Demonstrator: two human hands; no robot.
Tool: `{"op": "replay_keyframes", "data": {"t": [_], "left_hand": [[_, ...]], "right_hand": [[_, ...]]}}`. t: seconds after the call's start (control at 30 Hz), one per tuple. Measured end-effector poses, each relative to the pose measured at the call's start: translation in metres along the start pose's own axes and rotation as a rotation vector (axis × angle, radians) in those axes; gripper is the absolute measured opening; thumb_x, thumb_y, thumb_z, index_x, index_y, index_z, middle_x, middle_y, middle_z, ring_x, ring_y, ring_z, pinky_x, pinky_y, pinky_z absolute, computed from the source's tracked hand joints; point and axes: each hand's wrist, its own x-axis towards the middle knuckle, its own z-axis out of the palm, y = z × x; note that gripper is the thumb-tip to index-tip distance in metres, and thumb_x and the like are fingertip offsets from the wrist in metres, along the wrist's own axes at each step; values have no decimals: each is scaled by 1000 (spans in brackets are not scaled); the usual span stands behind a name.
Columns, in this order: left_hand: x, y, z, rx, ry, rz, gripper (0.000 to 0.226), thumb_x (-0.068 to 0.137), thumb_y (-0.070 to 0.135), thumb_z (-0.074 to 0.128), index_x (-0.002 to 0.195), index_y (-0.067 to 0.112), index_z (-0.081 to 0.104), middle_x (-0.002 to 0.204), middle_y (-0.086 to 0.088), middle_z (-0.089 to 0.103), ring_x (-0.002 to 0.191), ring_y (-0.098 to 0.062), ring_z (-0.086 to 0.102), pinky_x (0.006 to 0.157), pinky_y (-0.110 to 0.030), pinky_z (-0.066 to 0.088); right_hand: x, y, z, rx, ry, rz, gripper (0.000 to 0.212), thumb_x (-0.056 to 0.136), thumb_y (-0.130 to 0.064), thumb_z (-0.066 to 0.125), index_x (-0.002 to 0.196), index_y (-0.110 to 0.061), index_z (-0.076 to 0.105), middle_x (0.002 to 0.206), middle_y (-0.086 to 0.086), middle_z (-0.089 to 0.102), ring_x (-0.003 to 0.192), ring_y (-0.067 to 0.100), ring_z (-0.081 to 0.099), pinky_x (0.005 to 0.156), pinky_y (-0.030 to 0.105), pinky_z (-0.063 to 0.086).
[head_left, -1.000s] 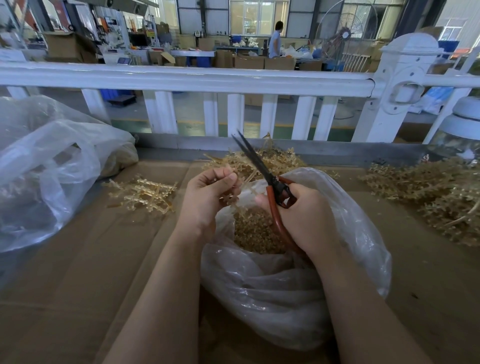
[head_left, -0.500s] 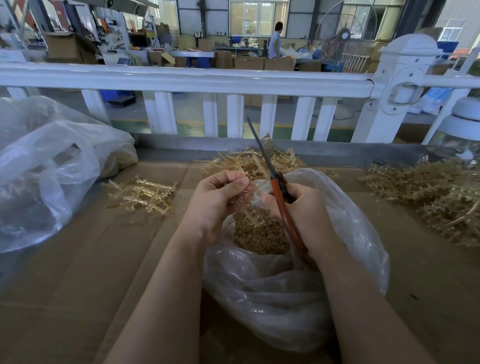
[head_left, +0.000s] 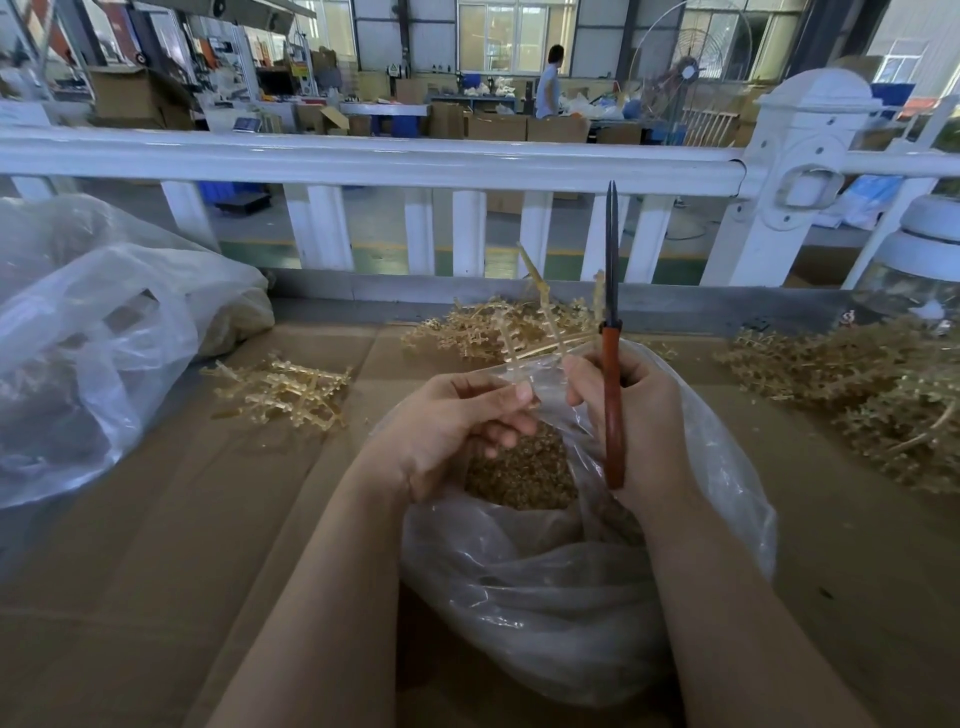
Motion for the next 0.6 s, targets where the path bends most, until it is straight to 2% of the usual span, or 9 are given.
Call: {"op": "replay_keyframes", "data": {"t": [0.07, 0.17, 0.3, 0.37, 0.47, 0.53, 0.6], "left_hand": [[0, 0, -1, 6, -1, 7, 23, 69, 26, 77, 84, 9, 74, 72, -6, 71, 58, -10, 60, 53, -16, 47], [1, 0, -3, -32, 26, 30, 16, 68, 22, 78, 79, 11, 77, 71, -6, 72, 57, -8, 62, 53, -15, 49], [2, 1, -6, -154, 112, 44, 13, 66, 24, 78, 73, 13, 78, 69, -3, 72, 53, -5, 61, 49, -14, 48], [2, 1, -7, -211, 191, 36, 10, 67, 25, 77, 69, 15, 78, 69, -1, 72, 52, -3, 60, 47, -14, 48], [5, 0, -9, -312, 296, 33, 9, 69, 23, 75, 69, 14, 77, 69, 0, 73, 51, -1, 61, 47, -13, 48], [6, 0, -10, -357, 328, 45, 9, 69, 21, 74, 72, 13, 77, 70, 0, 73, 52, -1, 61, 49, -13, 50], [7, 0, -10, -379, 345, 58, 13, 69, 20, 72, 78, 11, 75, 70, -1, 73, 54, -2, 62, 51, -14, 52]], "right_hand": [[0, 1, 1, -47, -1, -32, 12, 93, -10, 69, 85, -2, 66, 72, 7, 61, 67, 13, 58, 68, 23, 51], [0, 3, 3, -58, -12, -48, 20, 91, -18, 72, 84, 0, 66, 68, 4, 61, 64, 13, 59, 68, 24, 52], [0, 4, 4, -42, -37, -56, 59, 75, -50, 73, 86, 7, 63, 67, 8, 59, 64, 21, 56, 70, 38, 51], [0, 4, 4, -77, -36, -65, 68, 70, -58, 73, 86, 7, 62, 65, 9, 57, 63, 20, 55, 69, 42, 50], [0, 8, 5, -191, -42, -76, 64, 67, -69, 77, 84, -8, 67, 71, 7, 65, 69, 21, 64, 71, 45, 55], [1, 13, 5, -283, -67, -67, 52, 64, -76, 69, 81, -26, 65, 72, -9, 67, 73, 13, 65, 72, 36, 54], [2, 17, 5, -409, -92, -53, 57, 60, -85, 63, 85, -34, 63, 76, -23, 67, 76, 2, 64, 72, 26, 49]]}}
